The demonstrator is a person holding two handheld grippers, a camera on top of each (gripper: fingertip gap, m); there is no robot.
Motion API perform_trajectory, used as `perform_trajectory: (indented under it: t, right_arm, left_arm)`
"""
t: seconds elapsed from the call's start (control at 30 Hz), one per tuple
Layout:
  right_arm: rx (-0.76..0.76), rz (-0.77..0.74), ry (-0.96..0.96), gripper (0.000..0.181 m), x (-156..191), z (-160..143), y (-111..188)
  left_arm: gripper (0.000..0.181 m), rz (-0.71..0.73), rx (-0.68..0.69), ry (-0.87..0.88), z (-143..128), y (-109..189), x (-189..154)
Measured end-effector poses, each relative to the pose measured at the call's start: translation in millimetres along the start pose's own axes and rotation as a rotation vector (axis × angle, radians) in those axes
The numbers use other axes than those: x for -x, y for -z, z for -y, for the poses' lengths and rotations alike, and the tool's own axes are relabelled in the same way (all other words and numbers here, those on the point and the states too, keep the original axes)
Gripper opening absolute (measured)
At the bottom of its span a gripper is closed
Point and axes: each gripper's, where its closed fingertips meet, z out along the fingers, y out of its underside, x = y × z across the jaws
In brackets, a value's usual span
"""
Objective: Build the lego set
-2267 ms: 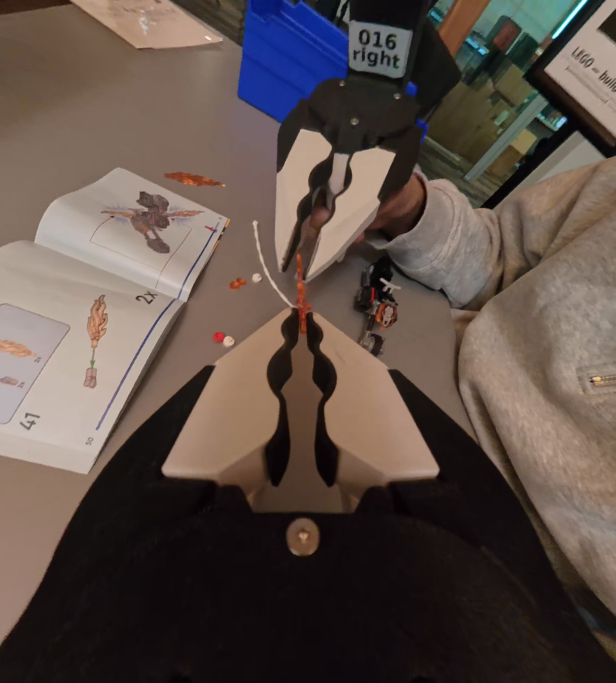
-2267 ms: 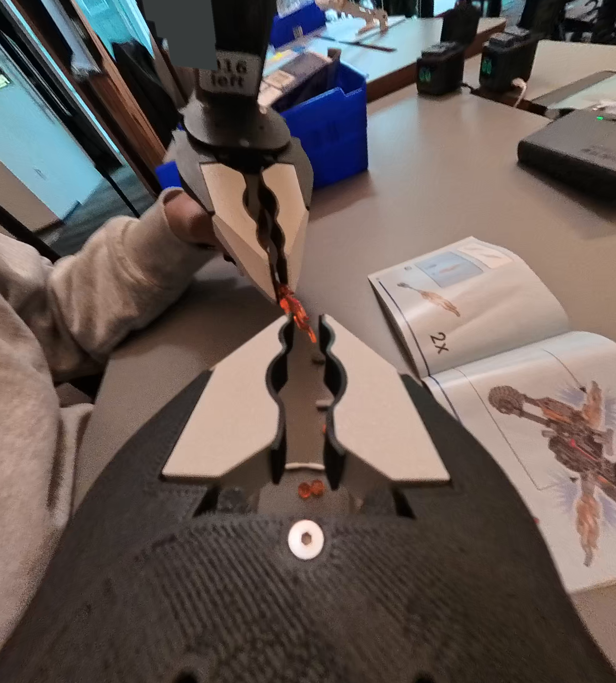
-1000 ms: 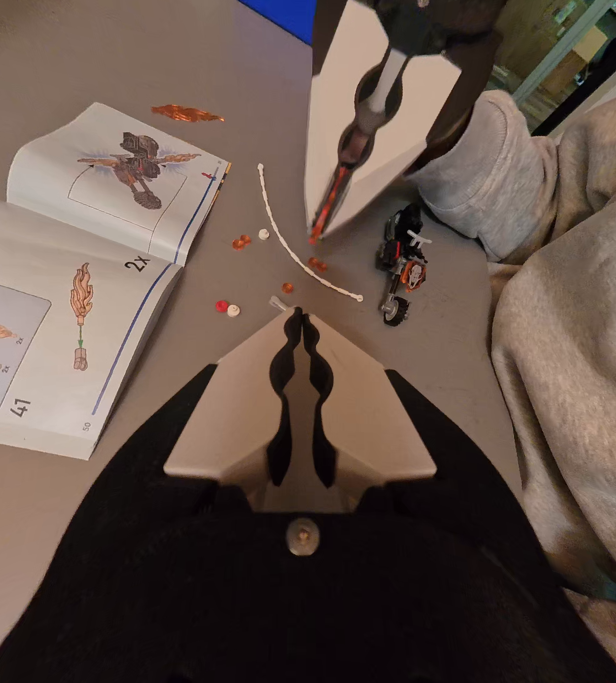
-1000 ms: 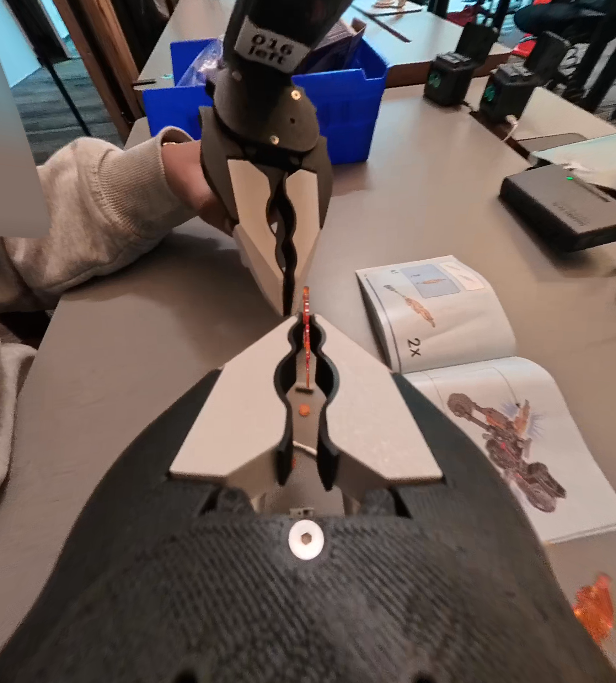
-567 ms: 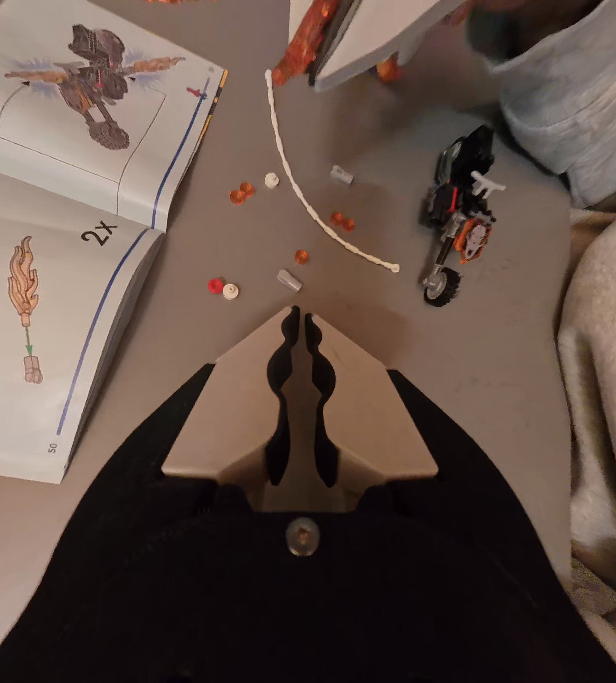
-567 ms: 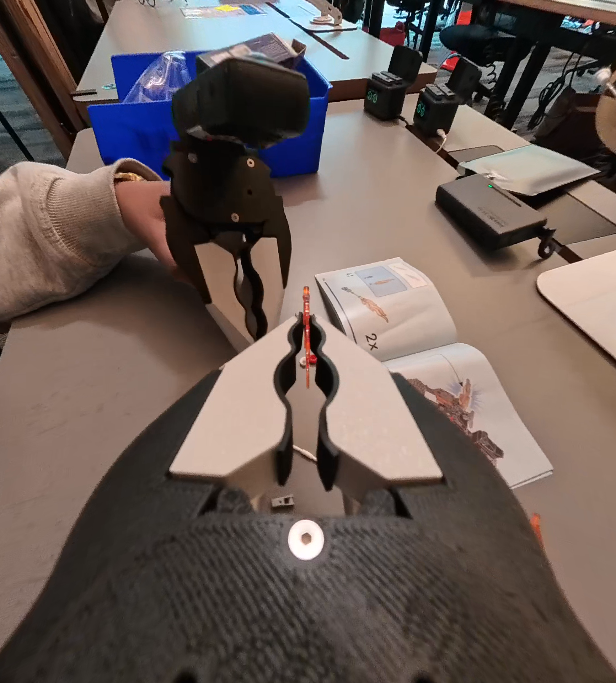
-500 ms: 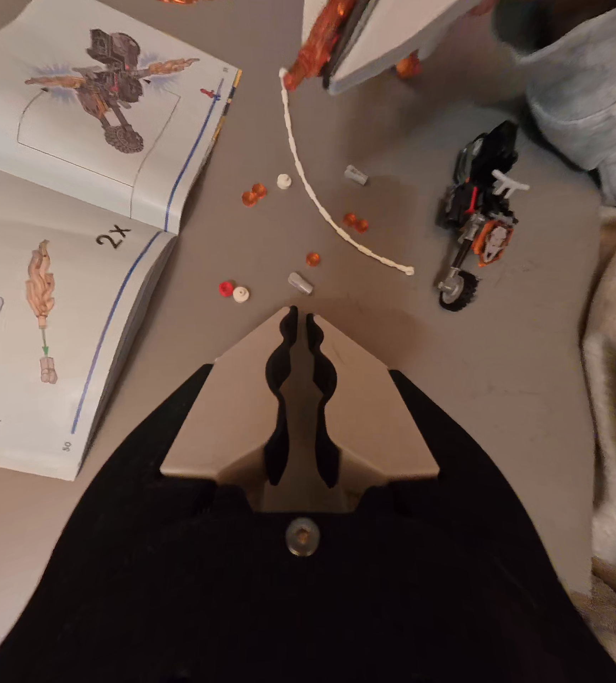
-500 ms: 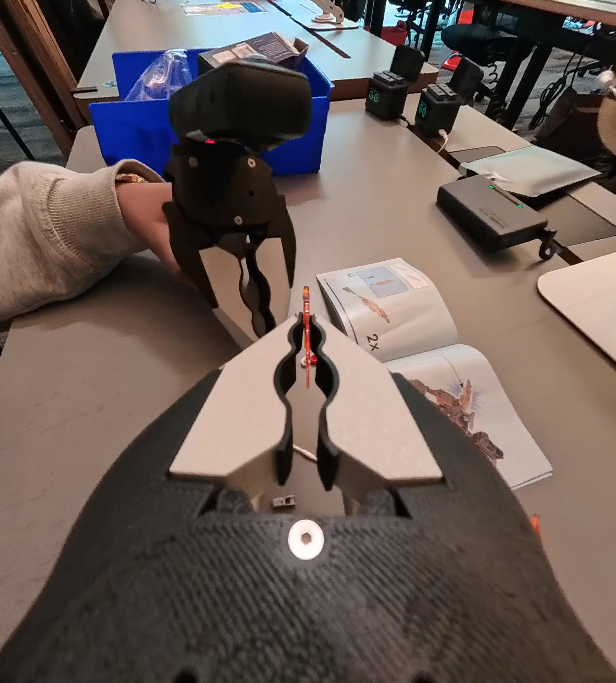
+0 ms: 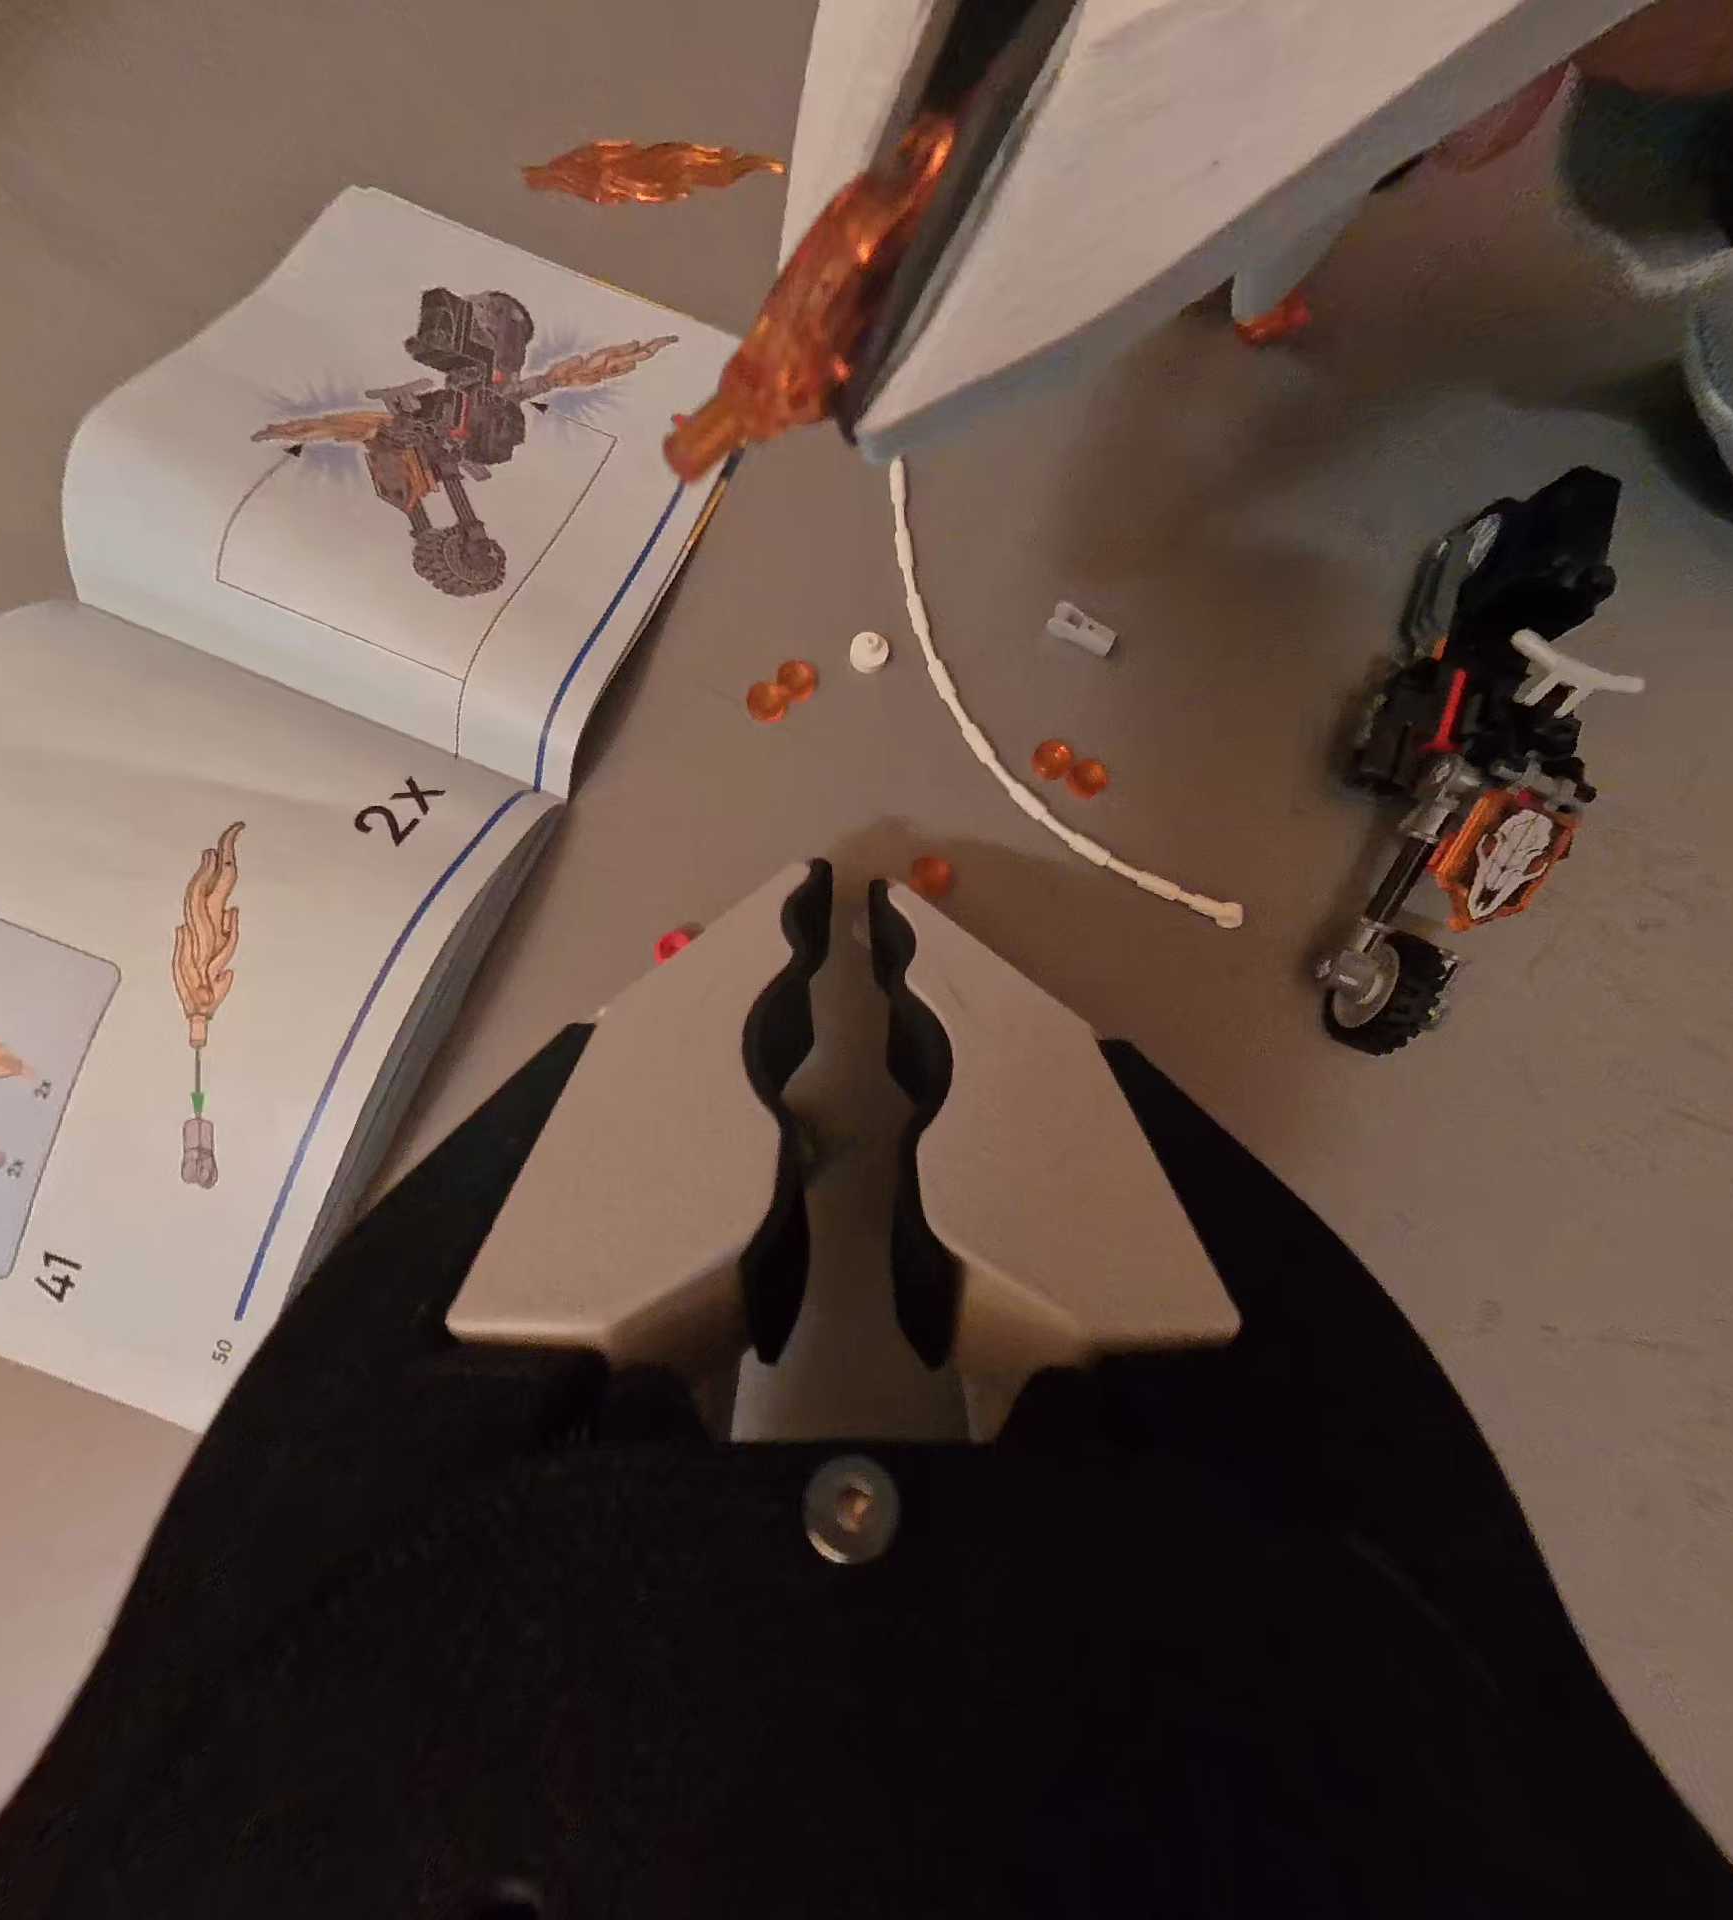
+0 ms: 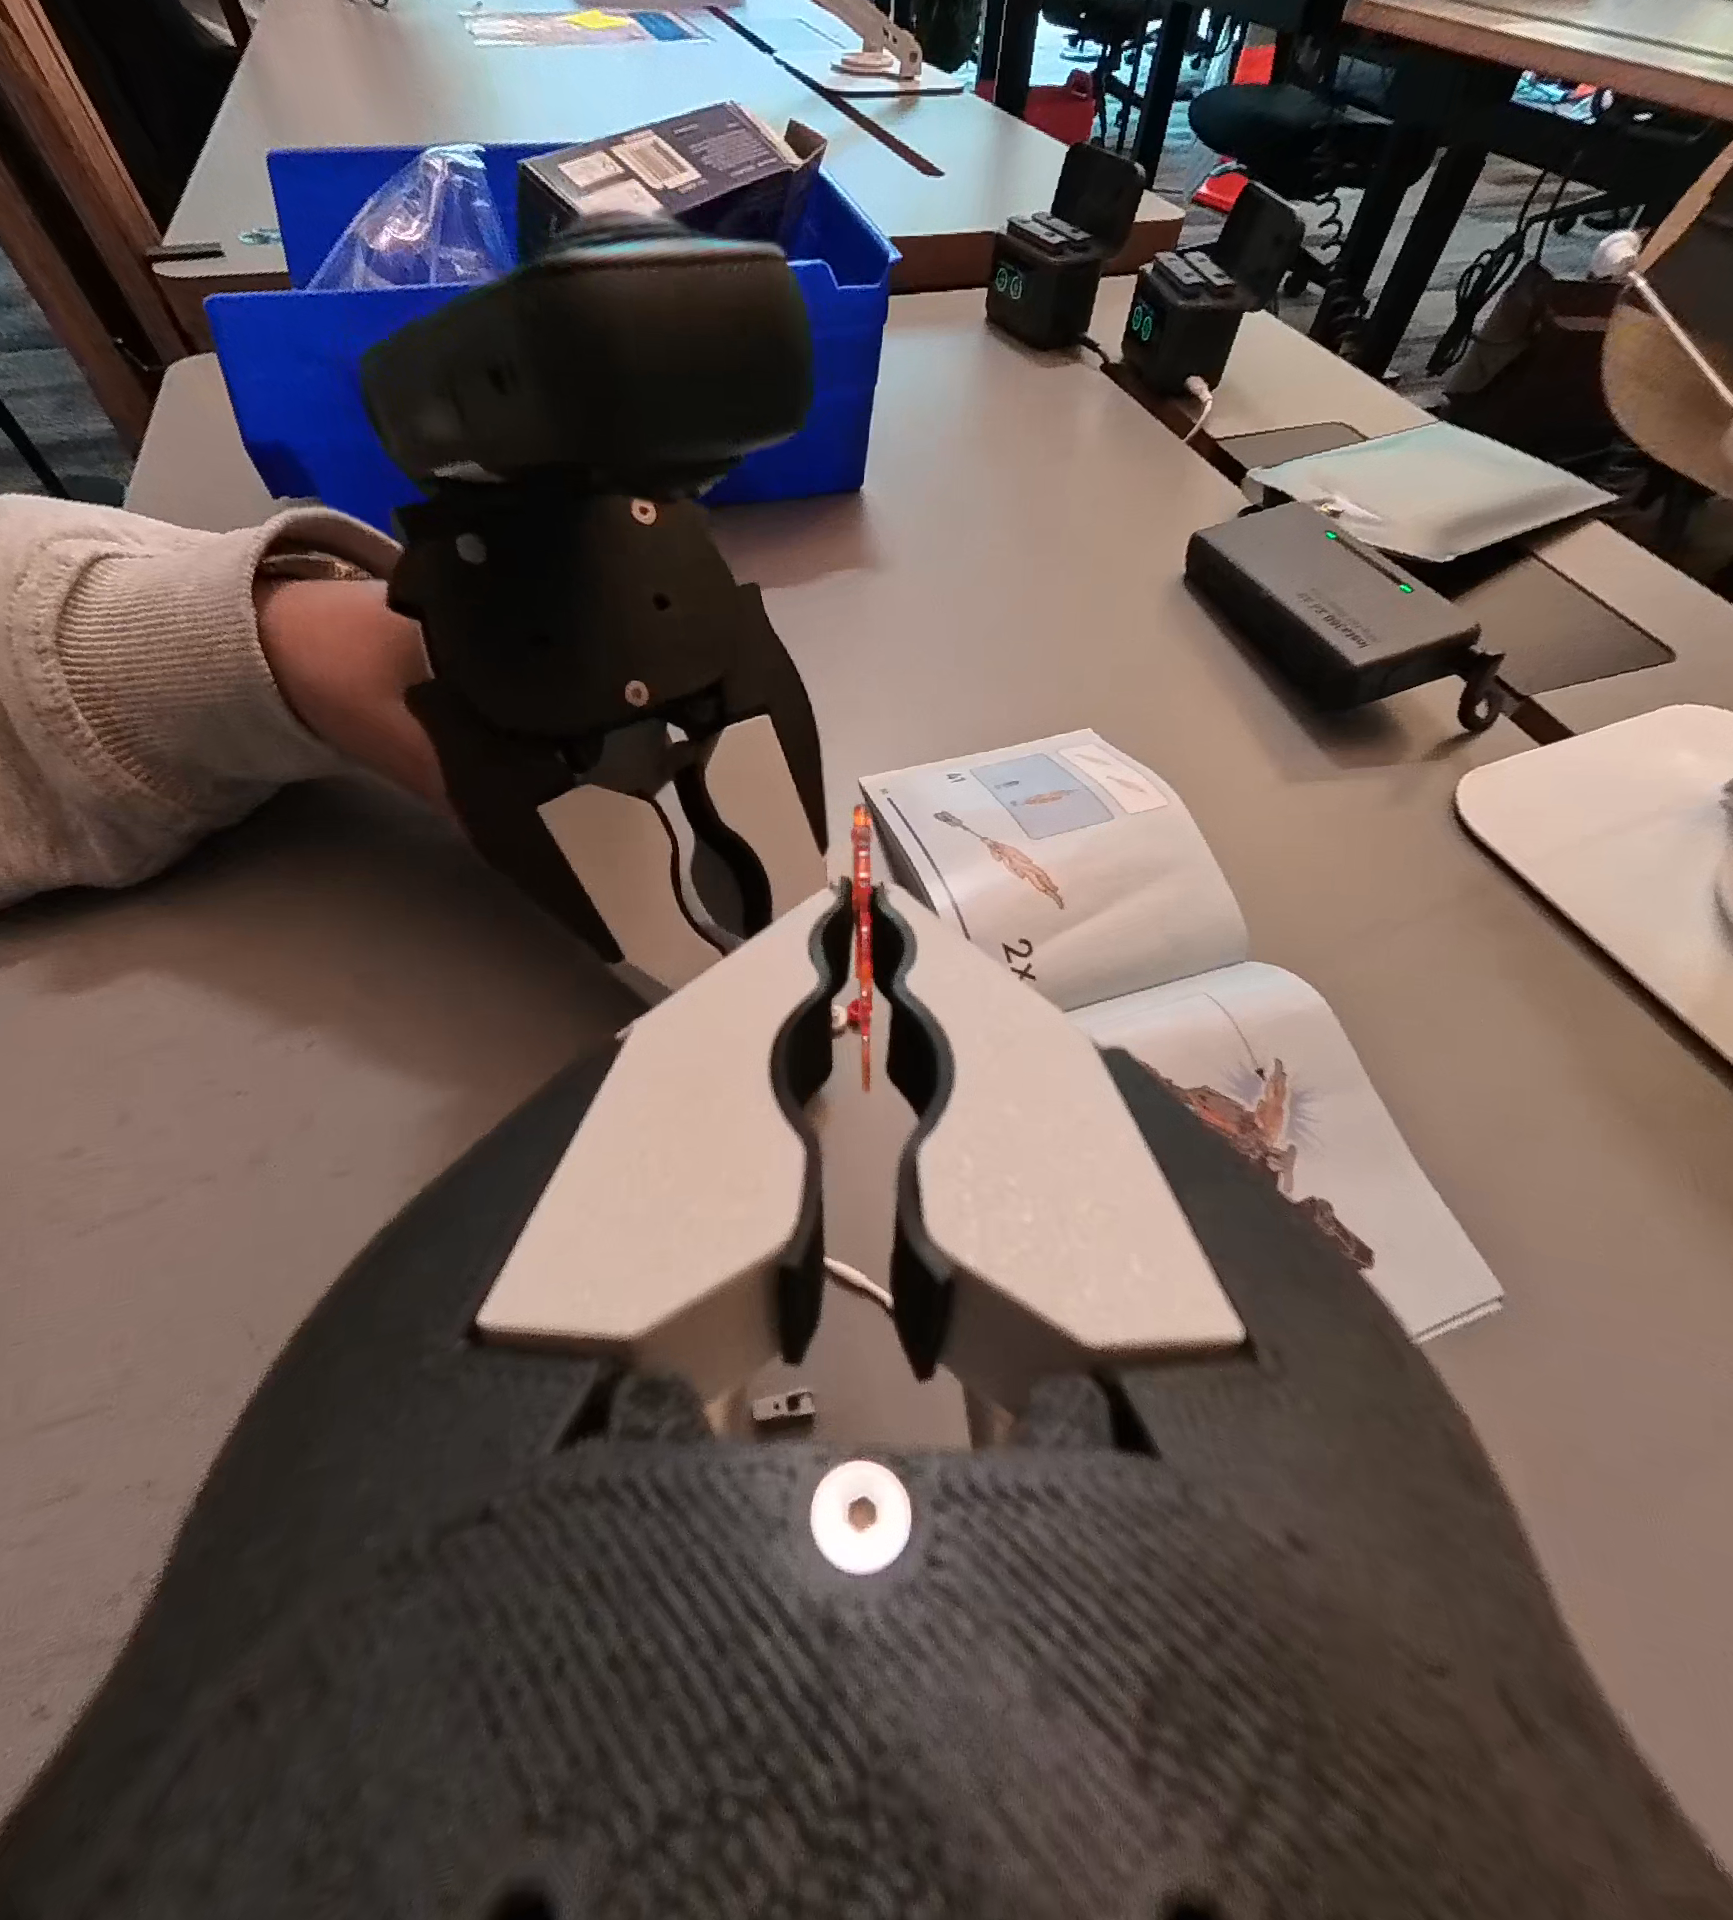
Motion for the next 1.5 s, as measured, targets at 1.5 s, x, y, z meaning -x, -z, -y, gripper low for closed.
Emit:
perform_trajectory:
  t: [1.5]
  right_arm:
    - [0.020,0.000,-0.020,0.000,-2,-6,-3]
  left_arm:
    - [0.006,-0.212,-0.068,0.096,-14,38,3]
